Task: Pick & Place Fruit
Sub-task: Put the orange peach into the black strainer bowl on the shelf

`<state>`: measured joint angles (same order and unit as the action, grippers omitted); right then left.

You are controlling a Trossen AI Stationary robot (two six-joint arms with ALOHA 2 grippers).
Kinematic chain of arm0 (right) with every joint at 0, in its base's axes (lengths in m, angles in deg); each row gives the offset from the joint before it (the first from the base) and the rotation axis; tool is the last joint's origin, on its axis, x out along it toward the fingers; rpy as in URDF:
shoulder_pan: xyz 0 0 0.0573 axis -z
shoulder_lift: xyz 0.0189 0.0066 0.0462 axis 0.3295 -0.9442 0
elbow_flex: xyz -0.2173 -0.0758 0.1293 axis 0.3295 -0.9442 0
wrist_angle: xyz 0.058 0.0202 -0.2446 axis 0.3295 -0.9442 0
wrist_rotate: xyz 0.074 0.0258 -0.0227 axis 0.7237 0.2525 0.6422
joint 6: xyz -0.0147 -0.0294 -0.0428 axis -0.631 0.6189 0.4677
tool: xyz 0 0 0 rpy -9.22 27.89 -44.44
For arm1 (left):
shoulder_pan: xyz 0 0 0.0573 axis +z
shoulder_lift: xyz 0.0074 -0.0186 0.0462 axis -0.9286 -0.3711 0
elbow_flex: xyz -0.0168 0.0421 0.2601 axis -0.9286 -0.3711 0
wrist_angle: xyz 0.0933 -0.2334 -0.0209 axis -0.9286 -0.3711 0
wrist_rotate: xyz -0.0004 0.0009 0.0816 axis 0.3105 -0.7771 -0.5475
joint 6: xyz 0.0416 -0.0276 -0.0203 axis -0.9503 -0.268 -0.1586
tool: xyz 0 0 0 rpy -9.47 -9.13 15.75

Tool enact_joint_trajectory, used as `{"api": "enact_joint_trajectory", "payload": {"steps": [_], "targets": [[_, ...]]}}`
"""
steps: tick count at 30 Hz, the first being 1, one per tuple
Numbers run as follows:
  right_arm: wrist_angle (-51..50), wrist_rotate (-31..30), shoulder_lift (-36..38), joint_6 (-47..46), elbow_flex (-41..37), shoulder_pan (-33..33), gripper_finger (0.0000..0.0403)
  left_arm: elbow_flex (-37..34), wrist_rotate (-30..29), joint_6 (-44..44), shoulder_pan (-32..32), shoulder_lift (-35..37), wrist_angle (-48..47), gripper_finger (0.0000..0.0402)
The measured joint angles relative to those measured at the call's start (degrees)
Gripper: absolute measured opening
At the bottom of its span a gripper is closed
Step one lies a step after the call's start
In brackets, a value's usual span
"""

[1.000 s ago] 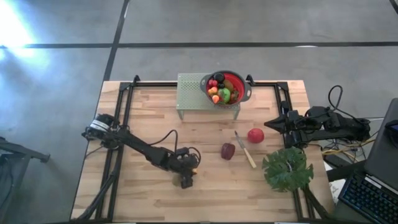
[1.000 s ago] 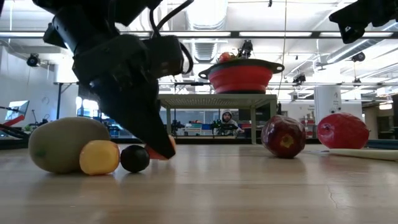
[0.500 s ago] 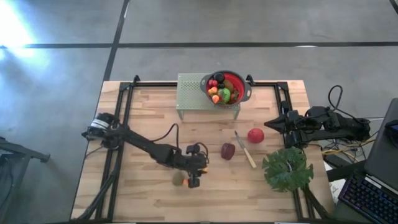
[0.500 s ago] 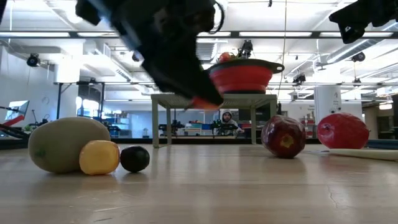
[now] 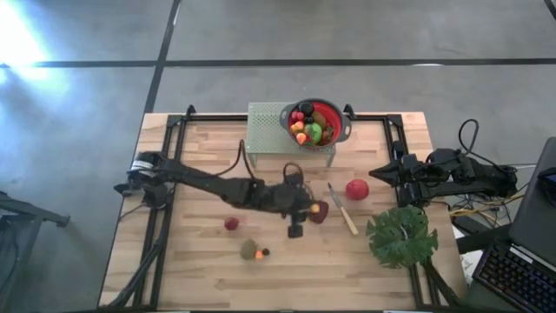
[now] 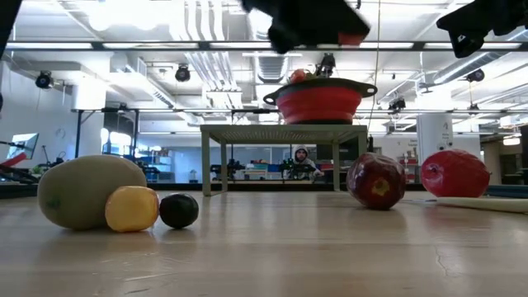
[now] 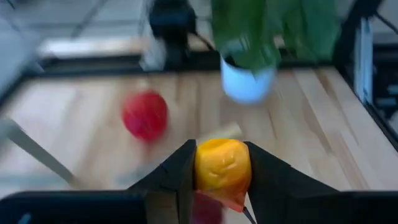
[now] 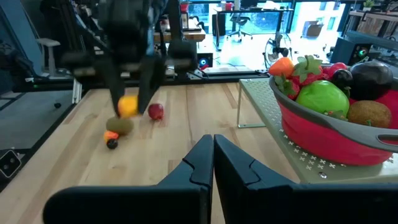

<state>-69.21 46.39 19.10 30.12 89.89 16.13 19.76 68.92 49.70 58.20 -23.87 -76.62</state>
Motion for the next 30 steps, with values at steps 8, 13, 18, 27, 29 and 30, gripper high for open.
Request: {"api": "enact_joint_trajectory", "payload": {"steps": [8,13,18,27,29,30], "targets": [[0.0,0.0,0.0,0.0,0.0,0.0,0.0008,9.7,0.0,-5.2,5.7,0.1,-0.3,0.0120],[0.0,0.0,0.0,0.0,0.0,0.0,0.0008,13.1,0.0,-6.3,9.8,0.1,-0.9,0.0121],[0.0,0.0,0.0,0.0,0.0,0.0,0.0008,14.1,0.0,-6.4,14.2,0.1,-1.3,0.0121],[0.0,0.0,0.0,0.0,0.0,0.0,0.0008,14.1,0.0,-6.9,22.3,0.1,-1.3,0.0124],[0.0,0.0,0.0,0.0,0.0,0.0,0.0008,14.1,0.0,-6.2,24.0,0.1,-1.3,0.0123],[0.0,0.0,0.0,0.0,0.0,0.0,0.0008,14.1,0.0,-5.8,24.7,0.1,-1.3,0.0122]]}}
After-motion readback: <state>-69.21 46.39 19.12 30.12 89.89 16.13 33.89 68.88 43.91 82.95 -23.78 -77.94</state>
